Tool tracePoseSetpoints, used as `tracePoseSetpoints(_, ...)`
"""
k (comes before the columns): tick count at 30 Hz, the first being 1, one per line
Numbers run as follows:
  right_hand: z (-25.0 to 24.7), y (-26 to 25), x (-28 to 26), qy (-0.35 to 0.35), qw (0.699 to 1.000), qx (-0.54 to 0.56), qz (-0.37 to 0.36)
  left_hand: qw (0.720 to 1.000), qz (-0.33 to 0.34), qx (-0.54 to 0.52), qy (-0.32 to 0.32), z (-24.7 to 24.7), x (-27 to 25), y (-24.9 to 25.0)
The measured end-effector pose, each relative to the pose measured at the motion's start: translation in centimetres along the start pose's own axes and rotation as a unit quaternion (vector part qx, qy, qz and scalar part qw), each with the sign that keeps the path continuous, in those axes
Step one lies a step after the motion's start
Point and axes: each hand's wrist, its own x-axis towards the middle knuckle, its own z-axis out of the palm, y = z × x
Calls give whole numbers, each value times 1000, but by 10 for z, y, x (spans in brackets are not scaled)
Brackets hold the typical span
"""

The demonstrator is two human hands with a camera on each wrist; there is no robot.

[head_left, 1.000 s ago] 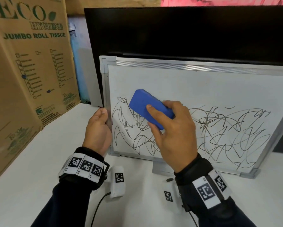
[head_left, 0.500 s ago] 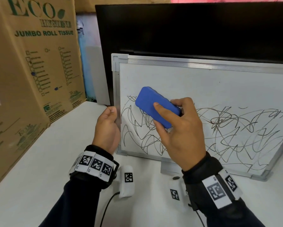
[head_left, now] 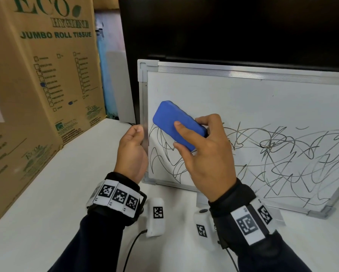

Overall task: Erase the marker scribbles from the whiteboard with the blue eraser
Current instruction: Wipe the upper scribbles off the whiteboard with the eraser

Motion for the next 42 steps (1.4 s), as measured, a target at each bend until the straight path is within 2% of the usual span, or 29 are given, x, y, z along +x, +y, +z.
tracePoseSetpoints(6, -18, 5, -6, 13, 1000, -7, 1, 1000, -1, -7, 16, -2, 3, -3)
tracePoseSetpoints(13, 12, -11, 5, -3, 1000, 17, 0, 1000, 1, 0, -22, 3, -4, -2)
tracePoseSetpoints(23, -6, 9, -4, 13, 1000, -2, -1, 1000, -1, -3, -24, 3, -2, 0)
tracePoseSetpoints(31, 7, -10, -17, -77, 997, 16, -2, 999, -3, -28, -25, 1, -3, 3)
tracePoseSetpoints(37, 3, -5, -17, -41, 999, 9, 1, 999, -3, -28, -40, 4, -5, 6)
tracePoseSetpoints(42, 1, -4, -22, -76, 997, 31, -1, 998, -24, -38, -36, 1, -3, 6)
